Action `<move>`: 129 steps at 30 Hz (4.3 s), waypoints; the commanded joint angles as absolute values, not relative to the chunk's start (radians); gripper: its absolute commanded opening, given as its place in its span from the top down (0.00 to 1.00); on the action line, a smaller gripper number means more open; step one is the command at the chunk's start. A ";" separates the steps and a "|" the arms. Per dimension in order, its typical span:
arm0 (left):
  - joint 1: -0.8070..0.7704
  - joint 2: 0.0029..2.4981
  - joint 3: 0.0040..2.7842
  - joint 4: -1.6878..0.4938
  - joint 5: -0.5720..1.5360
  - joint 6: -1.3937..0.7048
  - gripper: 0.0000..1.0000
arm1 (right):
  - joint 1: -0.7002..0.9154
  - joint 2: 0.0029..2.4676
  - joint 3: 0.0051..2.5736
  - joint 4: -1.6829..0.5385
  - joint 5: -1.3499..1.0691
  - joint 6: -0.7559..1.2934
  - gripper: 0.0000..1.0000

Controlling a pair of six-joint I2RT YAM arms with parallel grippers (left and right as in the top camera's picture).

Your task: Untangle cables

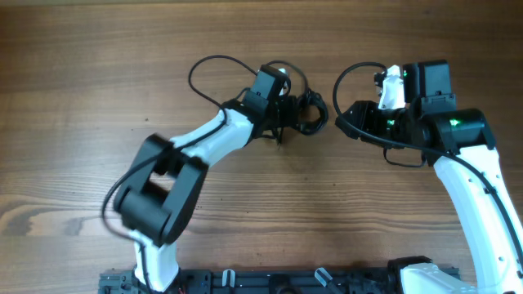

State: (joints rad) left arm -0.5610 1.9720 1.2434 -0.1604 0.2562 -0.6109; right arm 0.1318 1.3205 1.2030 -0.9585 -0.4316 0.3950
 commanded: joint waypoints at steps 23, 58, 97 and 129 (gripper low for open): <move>-0.566 1.814 1.246 -0.330 0.418 -1.138 0.96 | 0.244 1.490 1.215 -0.789 -0.618 0.404 0.96; -0.532 1.600 1.246 -0.226 0.617 -1.078 0.96 | 0.182 1.623 1.232 -0.811 -0.656 0.306 0.96; -0.490 1.600 1.246 -0.189 0.752 -1.234 0.96 | 0.263 1.592 1.186 -0.997 -0.756 0.209 0.96; -0.440 1.600 1.246 -0.411 0.507 -2.029 0.96 | 0.084 1.478 1.333 -1.000 -0.674 0.146 0.34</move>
State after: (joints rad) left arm -0.4625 1.6341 1.2217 -0.4332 0.5091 -1.9636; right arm 0.0395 1.4918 1.3140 -1.0351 -0.6476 0.1993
